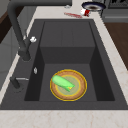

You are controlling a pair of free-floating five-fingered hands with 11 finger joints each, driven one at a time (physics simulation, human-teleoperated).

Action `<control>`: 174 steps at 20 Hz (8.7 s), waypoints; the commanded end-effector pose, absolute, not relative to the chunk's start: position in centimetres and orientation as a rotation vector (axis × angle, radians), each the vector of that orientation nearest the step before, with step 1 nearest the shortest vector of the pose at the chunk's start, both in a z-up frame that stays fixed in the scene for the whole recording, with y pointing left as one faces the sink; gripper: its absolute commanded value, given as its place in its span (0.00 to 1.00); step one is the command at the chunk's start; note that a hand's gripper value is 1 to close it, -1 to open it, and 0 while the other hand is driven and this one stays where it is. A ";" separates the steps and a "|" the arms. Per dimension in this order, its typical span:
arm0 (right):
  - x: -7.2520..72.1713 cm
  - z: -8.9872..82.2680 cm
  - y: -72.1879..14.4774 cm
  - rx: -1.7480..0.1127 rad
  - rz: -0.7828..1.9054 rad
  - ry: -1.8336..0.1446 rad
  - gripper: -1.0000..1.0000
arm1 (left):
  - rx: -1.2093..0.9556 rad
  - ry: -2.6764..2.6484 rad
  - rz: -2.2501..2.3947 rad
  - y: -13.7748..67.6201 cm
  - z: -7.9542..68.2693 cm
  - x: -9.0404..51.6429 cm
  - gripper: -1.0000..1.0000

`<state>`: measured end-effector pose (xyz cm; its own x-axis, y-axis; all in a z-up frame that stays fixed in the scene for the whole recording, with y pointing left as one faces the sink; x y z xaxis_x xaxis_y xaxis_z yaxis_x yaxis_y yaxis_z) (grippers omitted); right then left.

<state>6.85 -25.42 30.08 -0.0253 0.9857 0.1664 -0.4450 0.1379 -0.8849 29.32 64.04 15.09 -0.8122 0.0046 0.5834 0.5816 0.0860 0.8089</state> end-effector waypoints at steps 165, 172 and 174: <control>6.9 30.1 -25.4 -0.728 1.321 -0.980 0.50 | -0.868 -2.102 -1.746 22.2 -6.5 35.3 1.00; 6.9 30.1 -25.4 -0.728 1.321 -0.980 0.50 | -0.839 -2.146 -1.730 22.1 -8.8 39.4 1.00; 6.9 30.1 -25.4 -0.728 1.321 -0.980 0.50 | -0.895 -2.107 -1.679 22.2 -8.4 40.4 1.00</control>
<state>6.85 -25.42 30.08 -0.0253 0.9857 0.1664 -0.4450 0.1379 -0.8849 38.65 22.24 -7.48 -0.7551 0.2852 0.5903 0.6394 0.1212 0.7593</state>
